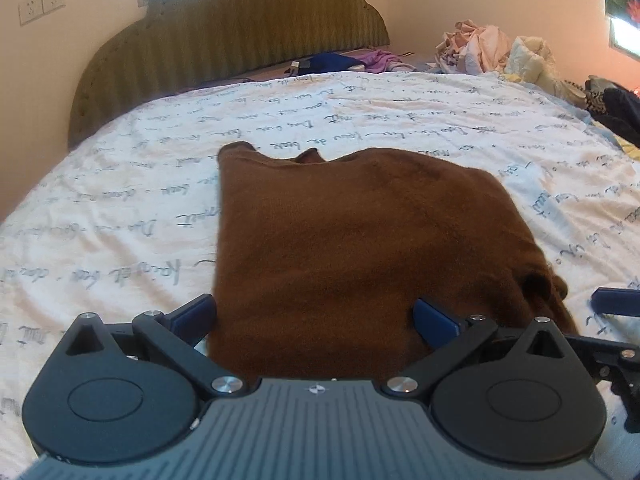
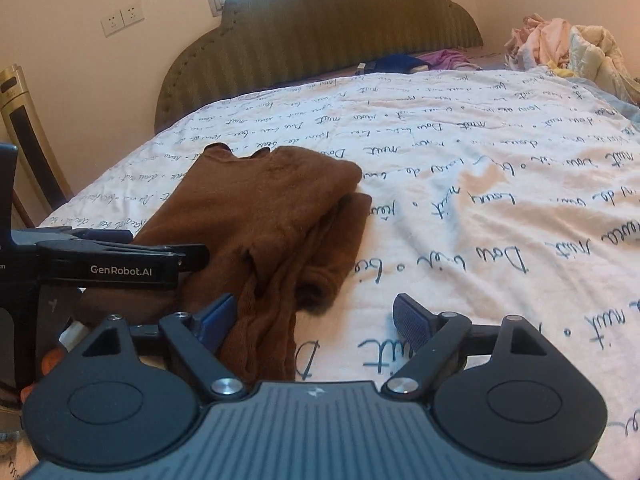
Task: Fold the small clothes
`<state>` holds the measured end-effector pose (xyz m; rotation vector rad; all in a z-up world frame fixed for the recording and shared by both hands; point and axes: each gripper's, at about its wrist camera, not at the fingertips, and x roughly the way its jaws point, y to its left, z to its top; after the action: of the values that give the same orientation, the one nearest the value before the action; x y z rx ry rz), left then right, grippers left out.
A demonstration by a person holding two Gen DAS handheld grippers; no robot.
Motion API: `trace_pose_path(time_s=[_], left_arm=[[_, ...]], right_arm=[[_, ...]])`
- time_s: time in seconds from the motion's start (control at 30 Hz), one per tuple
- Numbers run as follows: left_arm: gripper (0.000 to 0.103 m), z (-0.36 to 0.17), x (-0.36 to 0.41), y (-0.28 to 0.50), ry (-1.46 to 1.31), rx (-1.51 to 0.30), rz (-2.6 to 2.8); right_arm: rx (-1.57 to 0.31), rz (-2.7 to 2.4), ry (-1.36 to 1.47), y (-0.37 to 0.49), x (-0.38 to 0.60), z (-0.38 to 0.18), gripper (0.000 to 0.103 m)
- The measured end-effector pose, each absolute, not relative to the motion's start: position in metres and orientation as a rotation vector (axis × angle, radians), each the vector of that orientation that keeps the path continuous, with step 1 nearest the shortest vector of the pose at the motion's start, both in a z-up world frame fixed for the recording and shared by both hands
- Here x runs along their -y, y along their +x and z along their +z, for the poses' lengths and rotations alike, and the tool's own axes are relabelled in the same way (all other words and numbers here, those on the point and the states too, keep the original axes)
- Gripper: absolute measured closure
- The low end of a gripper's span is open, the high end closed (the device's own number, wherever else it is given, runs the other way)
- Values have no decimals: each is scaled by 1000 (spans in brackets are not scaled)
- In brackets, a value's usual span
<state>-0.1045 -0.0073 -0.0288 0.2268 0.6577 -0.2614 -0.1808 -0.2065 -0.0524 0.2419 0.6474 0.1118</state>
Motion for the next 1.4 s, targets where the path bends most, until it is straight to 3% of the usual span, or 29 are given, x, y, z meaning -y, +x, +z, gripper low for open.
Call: trace_pose_path(time_s=[0.27, 0.5, 0.77, 0.93, 1.4], left_arm=[[0, -24, -52, -134, 245, -671, -152], [0, -25, -87, -148, 123, -727, -153], [0, -43, -64, -166, 182, -829, -218], [0, -48, -62, -168, 144, -806, -182], [0, -49, -64, -165, 108, -785, -168]], right_arm=[[-679, 50, 181, -187, 187, -56, 1], [-679, 54, 157, -211, 169, -50, 1], [-721, 31, 105, -208, 140, -60, 0], [-745, 19, -1, -196, 116, -68, 0], [-736, 34, 45, -186, 126, -71, 0]])
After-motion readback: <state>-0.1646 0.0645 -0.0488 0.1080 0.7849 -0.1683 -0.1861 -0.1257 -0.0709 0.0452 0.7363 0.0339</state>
